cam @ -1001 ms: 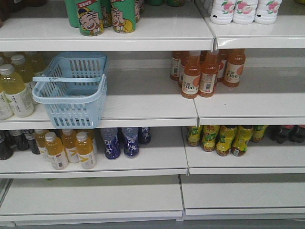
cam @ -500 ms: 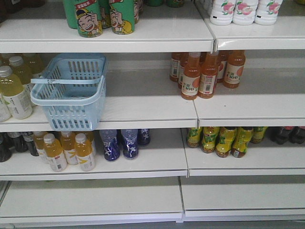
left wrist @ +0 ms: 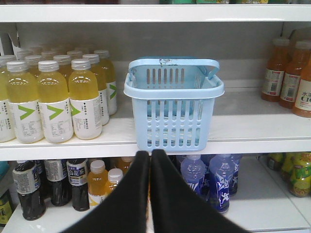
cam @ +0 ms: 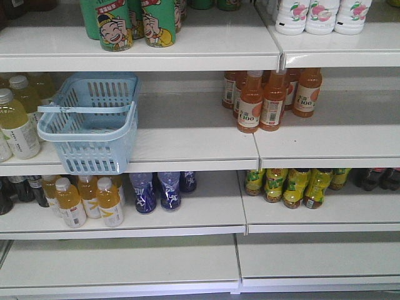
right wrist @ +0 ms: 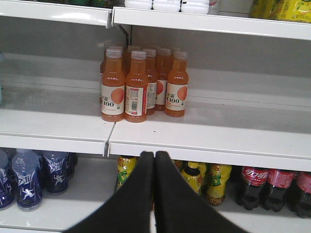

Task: Place coke in basket with both arms
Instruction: 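Lower the left gripper over the light-blue basket handle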

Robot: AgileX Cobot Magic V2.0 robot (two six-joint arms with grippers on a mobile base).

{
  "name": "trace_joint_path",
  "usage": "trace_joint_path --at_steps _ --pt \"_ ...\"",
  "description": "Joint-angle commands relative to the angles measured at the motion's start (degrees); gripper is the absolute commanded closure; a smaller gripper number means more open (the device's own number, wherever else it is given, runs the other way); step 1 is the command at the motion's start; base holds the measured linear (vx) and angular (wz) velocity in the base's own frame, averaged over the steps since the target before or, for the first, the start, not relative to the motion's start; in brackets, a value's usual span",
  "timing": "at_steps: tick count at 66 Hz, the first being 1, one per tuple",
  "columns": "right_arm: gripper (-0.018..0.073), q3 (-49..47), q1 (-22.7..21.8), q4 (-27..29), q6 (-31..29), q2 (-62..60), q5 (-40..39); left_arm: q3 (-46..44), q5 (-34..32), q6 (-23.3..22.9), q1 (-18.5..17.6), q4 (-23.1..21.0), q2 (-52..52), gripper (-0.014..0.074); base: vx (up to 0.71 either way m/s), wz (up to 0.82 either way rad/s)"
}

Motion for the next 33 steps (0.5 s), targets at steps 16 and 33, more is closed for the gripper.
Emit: trace_joint_path --at_steps 16,33 --pt "0.0568 0.62 0.05 -0.29 -0.54 -1.03 -4.31 -0.04 -3.99 -0.54 -0.38 -0.17 -1.11 0.0603 0.00 0.00" --pt "0.0568 0.62 0.05 -0.29 -0.54 -1.03 -4.31 -0.04 -3.94 -0.54 -0.38 -0.17 -1.11 0.0603 0.00 0.00"
